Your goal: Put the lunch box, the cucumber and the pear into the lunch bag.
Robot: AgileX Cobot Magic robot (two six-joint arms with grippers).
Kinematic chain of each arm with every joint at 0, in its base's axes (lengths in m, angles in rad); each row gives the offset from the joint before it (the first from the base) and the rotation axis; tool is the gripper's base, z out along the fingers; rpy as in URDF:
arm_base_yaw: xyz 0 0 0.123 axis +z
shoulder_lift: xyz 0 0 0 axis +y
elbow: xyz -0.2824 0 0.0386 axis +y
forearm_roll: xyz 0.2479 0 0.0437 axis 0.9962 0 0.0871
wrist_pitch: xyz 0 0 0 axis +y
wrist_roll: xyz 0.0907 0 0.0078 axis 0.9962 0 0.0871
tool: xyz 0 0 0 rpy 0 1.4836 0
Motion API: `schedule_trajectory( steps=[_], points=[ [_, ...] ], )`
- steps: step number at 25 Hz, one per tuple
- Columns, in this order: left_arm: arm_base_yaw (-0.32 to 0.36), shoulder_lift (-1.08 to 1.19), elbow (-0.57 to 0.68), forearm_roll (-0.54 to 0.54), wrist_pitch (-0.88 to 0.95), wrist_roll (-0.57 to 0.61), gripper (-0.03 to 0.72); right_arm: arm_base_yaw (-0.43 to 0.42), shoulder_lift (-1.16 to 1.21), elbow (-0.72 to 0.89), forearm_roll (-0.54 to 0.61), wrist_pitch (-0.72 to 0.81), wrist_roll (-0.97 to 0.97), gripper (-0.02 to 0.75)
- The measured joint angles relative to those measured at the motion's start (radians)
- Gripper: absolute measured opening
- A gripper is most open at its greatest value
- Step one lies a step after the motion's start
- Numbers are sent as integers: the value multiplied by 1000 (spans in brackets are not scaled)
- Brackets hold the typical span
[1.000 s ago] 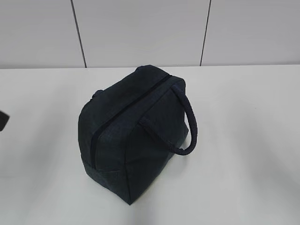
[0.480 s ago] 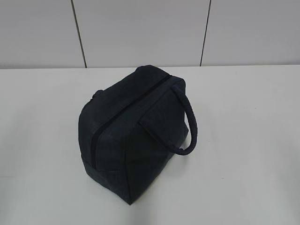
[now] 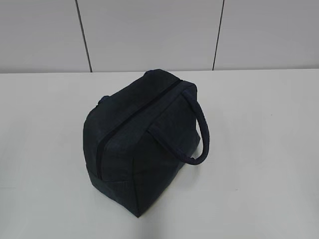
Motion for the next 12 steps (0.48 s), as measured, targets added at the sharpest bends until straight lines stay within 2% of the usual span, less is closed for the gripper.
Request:
schedule_trajectory(
  steps=[12],
  points=[
    [0, -65, 43, 1, -99, -2, 219, 0, -5, 32, 19, -107, -41, 358]
  ],
)
